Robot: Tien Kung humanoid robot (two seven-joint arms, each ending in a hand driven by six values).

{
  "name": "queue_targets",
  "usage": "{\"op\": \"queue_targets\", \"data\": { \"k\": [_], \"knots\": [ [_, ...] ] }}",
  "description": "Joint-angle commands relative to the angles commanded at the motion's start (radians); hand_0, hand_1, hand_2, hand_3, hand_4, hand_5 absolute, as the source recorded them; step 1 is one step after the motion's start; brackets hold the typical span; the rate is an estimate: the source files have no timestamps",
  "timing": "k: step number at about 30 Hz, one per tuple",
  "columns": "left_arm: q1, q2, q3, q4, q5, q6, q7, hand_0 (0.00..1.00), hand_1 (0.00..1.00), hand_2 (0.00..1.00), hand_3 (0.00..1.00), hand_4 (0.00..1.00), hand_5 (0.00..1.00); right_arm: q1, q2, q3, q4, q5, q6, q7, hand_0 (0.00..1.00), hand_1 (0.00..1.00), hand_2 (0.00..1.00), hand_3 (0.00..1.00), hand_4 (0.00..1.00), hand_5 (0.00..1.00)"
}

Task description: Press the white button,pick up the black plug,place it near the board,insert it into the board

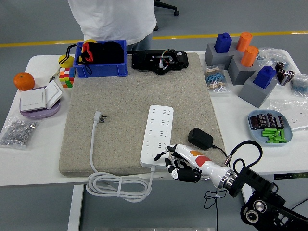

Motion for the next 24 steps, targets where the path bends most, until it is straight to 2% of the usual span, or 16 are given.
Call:
{"op": "queue_targets", "data": {
  "k": [7,18,24],
  "knots": [
    [0.001,-0.001,0.001,0.0,-0.001,0.0,0.001,0.709,0.696,0.67,0.715,0.718,0.304,0.045,0.014,-0.058,-0.042,-0.009,-0.006,-0.032,0.002,0.002,0.106,0.609,0.302,0.002],
    [-0.006,-0.001,0.009,0.0,-0.005,-0.001,0.0,0.709,0.695,0.67,0.715,0.717,0.304,0.103,0.053,-0.094,-0.088,-0.053,-0.064,-0.026,0.002,0.002,0.105,0.607,0.305,0.002],
    [-0.005,-0.001,0.006,0.0,-0.001,-0.001,0.002,0.709,0.696,0.67,0.715,0.717,0.304,0.118,0.06,-0.103,-0.124,-0.135,-0.104,-0.026,0.002,0.002,0.105,0.607,0.303,0.002]
  ]
}}
